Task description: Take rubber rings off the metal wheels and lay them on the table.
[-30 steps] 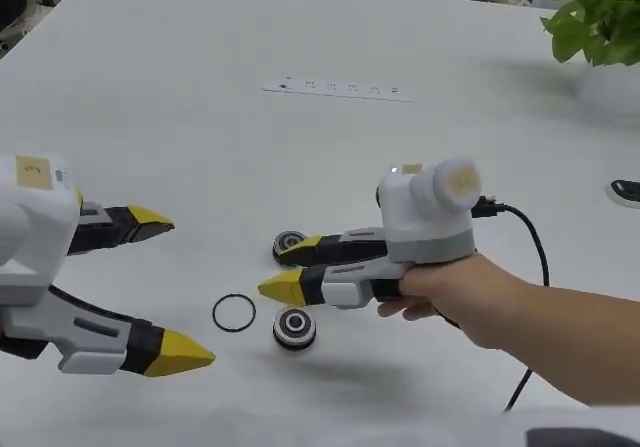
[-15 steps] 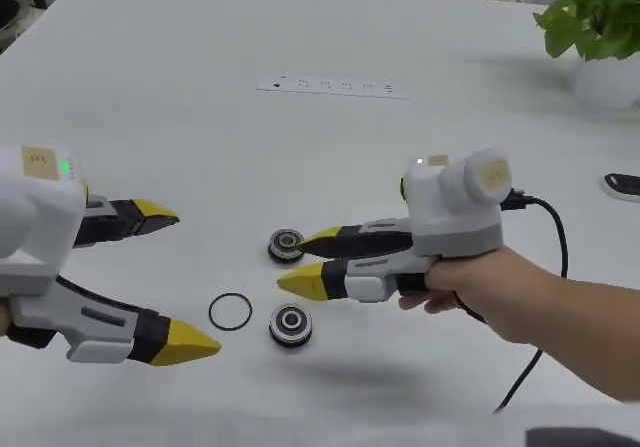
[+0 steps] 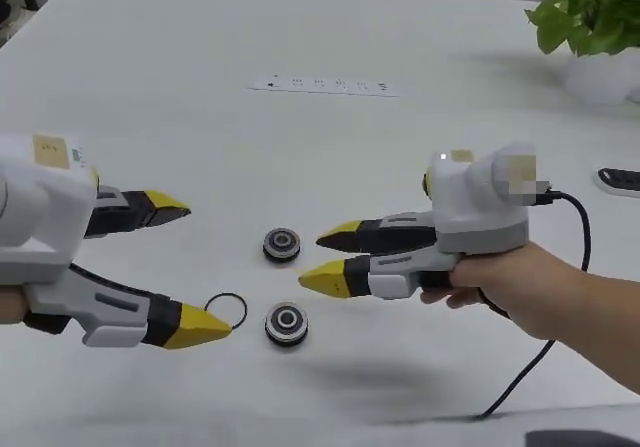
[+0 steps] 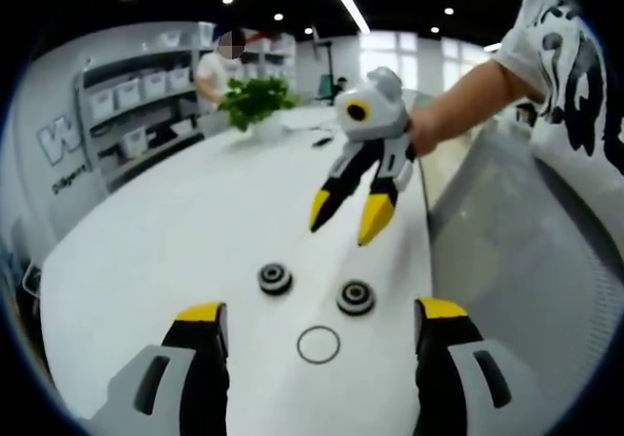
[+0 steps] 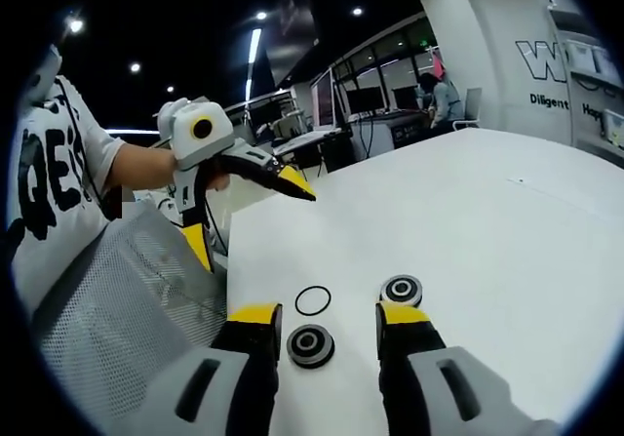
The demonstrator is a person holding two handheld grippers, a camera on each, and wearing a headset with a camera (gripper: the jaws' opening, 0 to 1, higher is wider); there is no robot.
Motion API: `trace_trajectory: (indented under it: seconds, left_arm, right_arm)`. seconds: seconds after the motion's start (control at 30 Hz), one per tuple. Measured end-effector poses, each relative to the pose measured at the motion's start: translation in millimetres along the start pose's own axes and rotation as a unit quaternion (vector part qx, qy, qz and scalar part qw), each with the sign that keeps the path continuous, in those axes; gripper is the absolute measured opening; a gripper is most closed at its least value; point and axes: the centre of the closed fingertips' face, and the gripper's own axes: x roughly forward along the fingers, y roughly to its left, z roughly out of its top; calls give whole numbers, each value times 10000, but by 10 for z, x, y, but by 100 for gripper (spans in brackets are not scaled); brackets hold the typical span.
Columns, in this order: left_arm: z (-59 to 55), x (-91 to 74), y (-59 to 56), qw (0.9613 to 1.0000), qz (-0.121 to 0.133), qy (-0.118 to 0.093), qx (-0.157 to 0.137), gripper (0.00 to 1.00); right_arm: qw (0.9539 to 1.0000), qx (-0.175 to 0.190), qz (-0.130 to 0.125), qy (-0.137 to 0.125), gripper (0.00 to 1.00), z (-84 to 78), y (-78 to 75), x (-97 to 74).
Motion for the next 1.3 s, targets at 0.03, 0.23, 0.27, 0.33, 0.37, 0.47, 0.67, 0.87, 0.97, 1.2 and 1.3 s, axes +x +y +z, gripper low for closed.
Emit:
trace_trajectory:
  seconds: [0.03,0.23,0.27,0.33,0.37,0.47,0.67,0.87,0.97,1.2,1.3]
  left_arm:
    - [10,7,-1,10000,-9,-7,4,79]
    - [69,72,4,10000,-53,-41,49,77]
    - [74,83,2,10000,-62,-42,59,77]
    - [85,109,-6,9999,-93,-45,71,76]
    - [92,125,-11,9999,-112,-49,73,76]
    - [99,162,-18,9999,-140,-52,84,74]
    - [107,235,-34,9997,-204,-63,69,71]
    - [80,310,-63,9996,-284,-47,28,67]
    - [43,350,-85,9994,-341,-4,8,65]
    - [-26,445,-140,9988,-474,57,-77,62]
    - [-47,480,-158,9987,-498,93,-54,61]
  right_arm:
    - [10000,-14,-5,12,36,-9,2,-8]
    - [9999,-85,-30,72,36,-50,6,-35]
    - [9999,-96,-32,83,36,-58,7,-37]
    - [9999,-120,-39,117,36,-82,3,-42]
    - [9998,-130,-38,133,36,-95,3,-42]
    - [9996,-174,-27,213,36,-147,12,-41]
    - [9993,-202,-12,313,35,-231,8,-26]
    - [9988,-237,20,429,35,-309,1,6]
    - [9986,-233,49,477,34,-347,11,28]
    - [9980,-238,153,567,33,-440,47,65]
    - [9977,-237,193,613,32,-476,65,74]
